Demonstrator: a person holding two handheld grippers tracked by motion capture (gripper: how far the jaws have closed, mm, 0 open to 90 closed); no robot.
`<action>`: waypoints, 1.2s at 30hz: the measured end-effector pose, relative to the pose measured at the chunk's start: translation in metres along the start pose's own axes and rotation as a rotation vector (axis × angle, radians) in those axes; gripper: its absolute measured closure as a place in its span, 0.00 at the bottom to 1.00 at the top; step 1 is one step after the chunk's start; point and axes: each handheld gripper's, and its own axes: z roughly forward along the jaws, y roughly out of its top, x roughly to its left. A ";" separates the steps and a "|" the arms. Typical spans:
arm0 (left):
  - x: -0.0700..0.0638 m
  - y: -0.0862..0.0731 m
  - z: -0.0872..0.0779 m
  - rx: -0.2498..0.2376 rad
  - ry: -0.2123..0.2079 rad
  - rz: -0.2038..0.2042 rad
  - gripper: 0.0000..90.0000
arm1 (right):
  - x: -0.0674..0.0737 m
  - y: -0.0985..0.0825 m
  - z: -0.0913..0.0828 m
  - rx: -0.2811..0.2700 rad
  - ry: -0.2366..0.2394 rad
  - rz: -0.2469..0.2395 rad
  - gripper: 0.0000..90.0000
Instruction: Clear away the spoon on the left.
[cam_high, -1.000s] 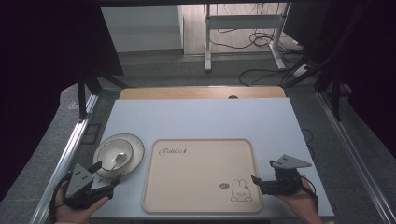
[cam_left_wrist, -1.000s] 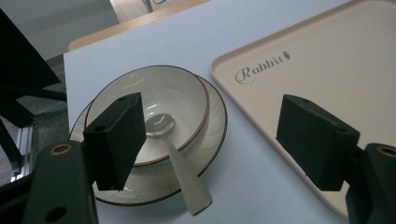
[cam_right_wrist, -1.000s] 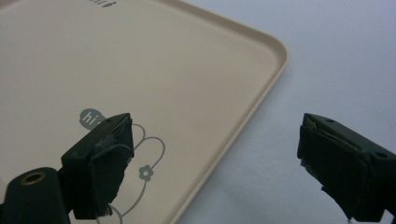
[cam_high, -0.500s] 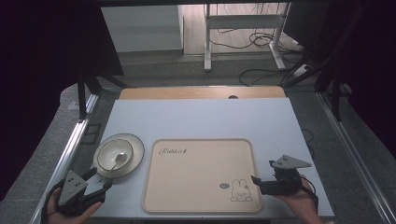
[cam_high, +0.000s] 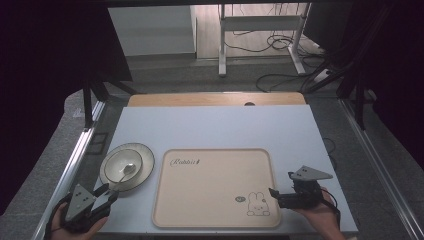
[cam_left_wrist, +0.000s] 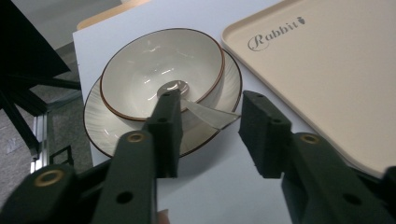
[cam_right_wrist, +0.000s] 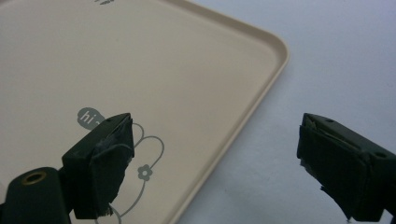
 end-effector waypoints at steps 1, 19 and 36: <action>0.000 0.000 0.001 0.003 0.001 0.001 0.71 | 0.000 0.000 0.000 -0.001 -0.001 0.000 0.13; 0.001 0.002 0.002 0.018 0.039 0.007 0.95 | 0.000 0.000 -0.001 -0.003 -0.003 0.003 0.13; 0.001 0.013 0.004 -0.013 0.065 0.004 0.99 | 0.002 0.000 0.000 0.007 -0.008 -0.009 0.14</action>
